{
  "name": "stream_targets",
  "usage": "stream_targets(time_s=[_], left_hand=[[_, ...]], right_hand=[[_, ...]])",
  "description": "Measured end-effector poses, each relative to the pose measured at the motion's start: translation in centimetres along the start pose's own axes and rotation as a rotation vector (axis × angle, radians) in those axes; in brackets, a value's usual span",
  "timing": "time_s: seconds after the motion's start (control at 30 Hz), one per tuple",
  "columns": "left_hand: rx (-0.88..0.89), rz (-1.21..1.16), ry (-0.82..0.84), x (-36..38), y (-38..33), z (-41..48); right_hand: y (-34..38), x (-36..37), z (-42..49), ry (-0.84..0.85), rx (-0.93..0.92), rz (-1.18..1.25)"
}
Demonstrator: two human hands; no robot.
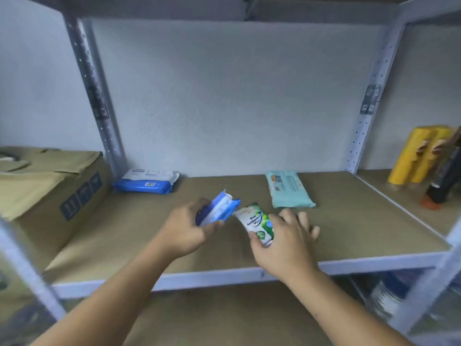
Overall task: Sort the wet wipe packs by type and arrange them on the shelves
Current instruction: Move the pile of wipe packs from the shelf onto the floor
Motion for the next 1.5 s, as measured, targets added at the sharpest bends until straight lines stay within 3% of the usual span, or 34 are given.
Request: stream_targets(time_s=[0.27, 0.4, 0.5, 0.63, 0.83, 0.93, 1.37, 1.5], left_hand=[[-0.2, -0.199, -0.012, 4.2, -1.3, -19.3], [-0.431, -0.198, 0.05, 11.2, 3.6, -26.8], [-0.61, -0.153, 0.211, 16.4, 7.0, -31.5], [-0.694, -0.02, 0.337, 20.3, 10.8, -35.1], [-0.935, -0.013, 0.31, 23.3, 16.1, -39.4], [-1.015, -0.006, 0.382, 24.8, 18.0, -41.9], [-0.937, 0.17, 0.568, 27.9, 19.7, -41.7], [-0.894, 0.039, 0.594, 27.4, 19.9, -41.4]], right_hand=[[-2.4, -6.2, -17.8, 0.035, 0.098, 0.261], [-4.2, -1.8, -26.7, 0.386, 0.35, 0.354], [-4.9, 1.6, -32.3, 0.695, 0.386, 0.229], [-6.2, 4.5, -36.9, 0.888, 0.426, 0.155], [-6.3, 8.7, -40.2, 0.972, 0.235, 0.014], [-6.6, 10.3, -41.6, 0.983, 0.115, -0.091], [-5.9, 14.2, -42.9, 1.021, 0.21, 0.014], [-6.1, 13.5, -42.4, 1.046, 0.211, -0.001]])
Point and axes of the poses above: each hand's wrist, its own z-axis towards the middle knuckle, its own x-axis out of the palm, y = z × x, the point moved 5 cm from there along z, towards the middle knuckle, and after that the axes turned 2 degrees about z, right-handed, at the moved point
